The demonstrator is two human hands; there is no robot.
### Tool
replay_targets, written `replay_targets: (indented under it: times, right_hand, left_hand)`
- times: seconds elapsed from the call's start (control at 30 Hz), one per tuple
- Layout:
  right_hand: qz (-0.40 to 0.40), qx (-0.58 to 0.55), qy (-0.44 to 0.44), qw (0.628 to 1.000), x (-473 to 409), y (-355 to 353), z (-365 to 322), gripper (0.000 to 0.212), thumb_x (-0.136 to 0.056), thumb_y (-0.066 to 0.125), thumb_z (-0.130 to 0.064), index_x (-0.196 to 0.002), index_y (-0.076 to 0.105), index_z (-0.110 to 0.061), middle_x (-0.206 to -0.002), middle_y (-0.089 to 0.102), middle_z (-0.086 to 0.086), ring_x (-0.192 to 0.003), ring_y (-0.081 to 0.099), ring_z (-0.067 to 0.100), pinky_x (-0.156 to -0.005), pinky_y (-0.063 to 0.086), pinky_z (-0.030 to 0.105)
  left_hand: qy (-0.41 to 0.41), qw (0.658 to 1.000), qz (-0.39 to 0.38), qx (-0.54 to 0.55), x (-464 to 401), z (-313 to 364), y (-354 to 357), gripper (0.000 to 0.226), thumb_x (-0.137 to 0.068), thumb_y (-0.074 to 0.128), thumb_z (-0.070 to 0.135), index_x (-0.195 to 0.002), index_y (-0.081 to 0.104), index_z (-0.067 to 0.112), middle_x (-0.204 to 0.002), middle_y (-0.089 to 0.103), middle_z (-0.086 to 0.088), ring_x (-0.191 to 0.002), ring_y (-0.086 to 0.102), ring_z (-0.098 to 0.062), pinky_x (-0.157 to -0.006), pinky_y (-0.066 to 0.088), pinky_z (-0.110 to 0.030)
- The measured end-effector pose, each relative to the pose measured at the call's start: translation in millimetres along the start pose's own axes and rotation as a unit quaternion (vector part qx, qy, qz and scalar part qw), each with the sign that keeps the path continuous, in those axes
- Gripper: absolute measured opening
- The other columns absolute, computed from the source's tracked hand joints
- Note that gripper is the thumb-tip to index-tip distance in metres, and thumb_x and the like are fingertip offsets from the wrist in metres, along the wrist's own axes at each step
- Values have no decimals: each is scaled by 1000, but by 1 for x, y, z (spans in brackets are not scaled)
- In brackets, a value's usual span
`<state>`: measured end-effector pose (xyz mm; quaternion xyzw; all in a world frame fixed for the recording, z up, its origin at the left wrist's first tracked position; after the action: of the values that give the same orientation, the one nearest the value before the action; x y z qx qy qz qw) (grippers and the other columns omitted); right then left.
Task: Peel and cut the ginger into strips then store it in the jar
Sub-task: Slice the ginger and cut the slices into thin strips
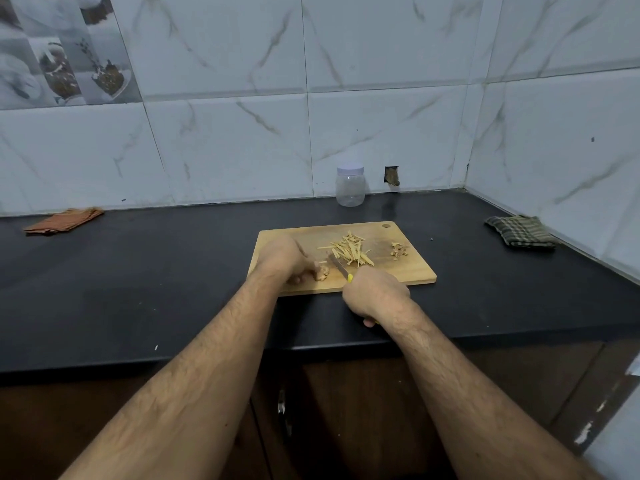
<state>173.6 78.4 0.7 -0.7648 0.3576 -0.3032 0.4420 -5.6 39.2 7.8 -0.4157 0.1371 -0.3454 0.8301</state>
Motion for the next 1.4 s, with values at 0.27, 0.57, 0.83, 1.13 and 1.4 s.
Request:
replay_targets:
  times: [0.27,0.57,0.83,1.13,1.4]
  right_hand:
    - [-6,10,-4,1000,-1,1,0,16,-98,44,-22,-97,58,-15,-81,69,-1,-52,64,14,-46,39,19]
    - [-14,9,-2,1000,-1,3,-2,18,-99,47,-25,-102,60,-14,-86,69,0,-54,63,13,-45,39,19]
    - [-5,6,-2,1000,-4,3,-2,18,-100,46,-26,-97,59,-14,-81,69,0,-52,63,12,-44,40,19]
    - [18,-15,12,1000,-6,-3,6,16,-97,43,-19,-87,55,-16,-75,67,-1,-44,59,11,-45,36,19]
    - [19,-11,5,1000,-6,-2,5,17,-98,42,-20,-85,52,-17,-76,67,-1,-46,60,11,-45,37,20]
  left_hand:
    - [43,998,-28,-44,0,11,9,32,-83,81,23,-114,73,23,-112,70,4,-104,60,-14,-92,52,-30]
    - [46,998,-24,-31,-7,8,10,35,-83,80,21,-117,72,22,-115,69,3,-109,59,-15,-95,49,-30]
    - [60,998,9,11,-11,-3,2,25,-93,65,10,-111,72,25,-109,71,1,-105,65,-20,-96,53,-35]
    - [202,964,-32,-171,-1,29,10,30,-92,63,8,-105,77,31,-113,71,14,-109,60,-9,-96,49,-28]
    - [167,966,35,-193,5,19,-10,21,-86,75,38,-98,76,21,-104,73,6,-96,65,-13,-83,53,-30]
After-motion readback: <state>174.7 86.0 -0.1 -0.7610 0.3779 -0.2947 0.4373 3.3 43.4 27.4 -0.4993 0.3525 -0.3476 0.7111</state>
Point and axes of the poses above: each hand's wrist, its own x-axis away from the middle knuckle, its own y-axis out of the palm, z = x × y, the point moved 9 cm from there along -x, towards the middle knuckle
